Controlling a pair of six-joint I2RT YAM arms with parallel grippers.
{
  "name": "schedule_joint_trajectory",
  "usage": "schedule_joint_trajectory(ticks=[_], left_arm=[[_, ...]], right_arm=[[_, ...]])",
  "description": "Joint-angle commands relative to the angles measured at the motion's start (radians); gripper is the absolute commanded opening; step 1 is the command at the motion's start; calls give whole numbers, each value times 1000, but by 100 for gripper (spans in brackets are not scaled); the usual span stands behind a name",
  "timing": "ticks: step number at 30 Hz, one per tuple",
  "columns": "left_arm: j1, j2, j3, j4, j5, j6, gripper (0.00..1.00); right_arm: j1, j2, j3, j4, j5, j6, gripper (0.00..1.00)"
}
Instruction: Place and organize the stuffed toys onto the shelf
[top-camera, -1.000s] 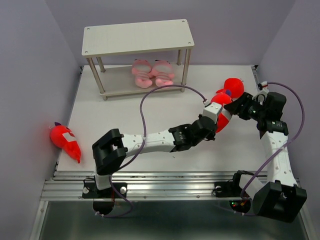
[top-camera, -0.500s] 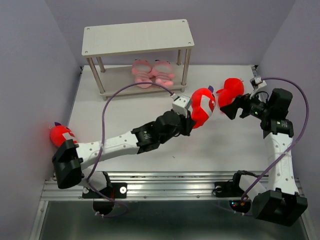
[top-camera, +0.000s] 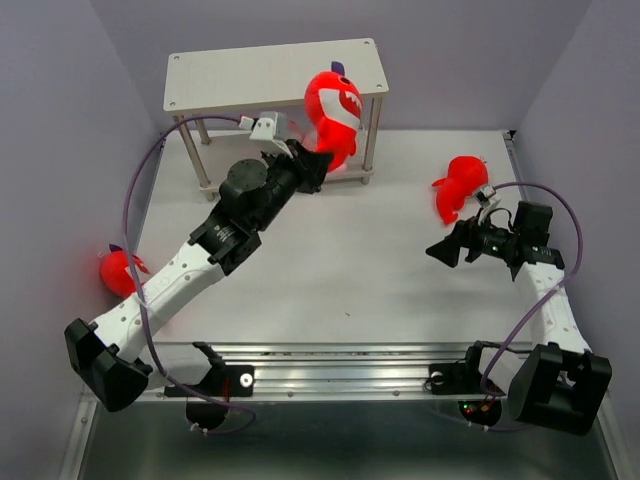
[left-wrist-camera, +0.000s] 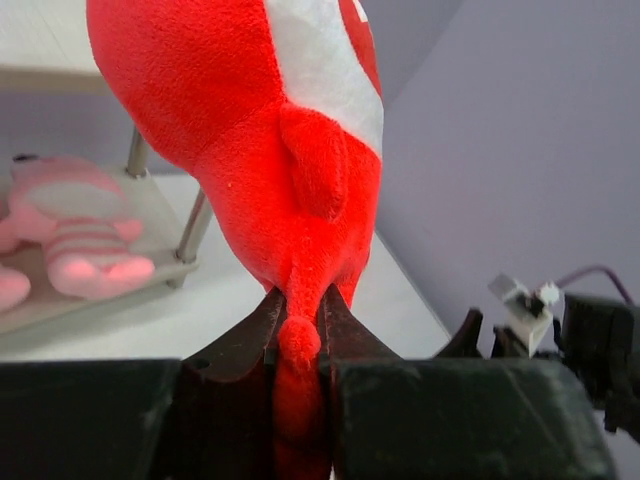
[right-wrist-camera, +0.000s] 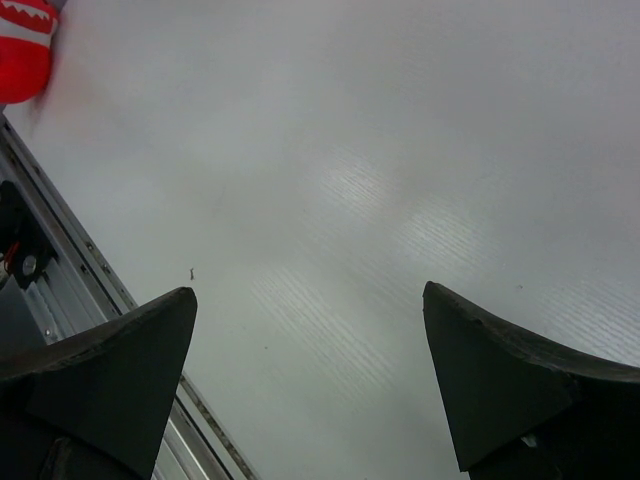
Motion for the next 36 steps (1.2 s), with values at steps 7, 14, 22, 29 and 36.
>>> schedule_joint_trajectory(ticks=[7,14,22,29,36], left_arm=[[227,273,419,104,151,-87,0],[324,535,674,67,161,-210,0],[352,751,922,13,153,-323,0],[350,787,915,25,158,-385,0],[347,741,818,67,159,-432,0]], right_arm=[[5,-7,-5,56,-30,-54,100],[5,-4,-3,56,-22,-54,100],[5,-8,-3,56,-10,-55,100],[5,-8,-2,56,-9,-55,100],[5,1,0,56,-7,-59,100]])
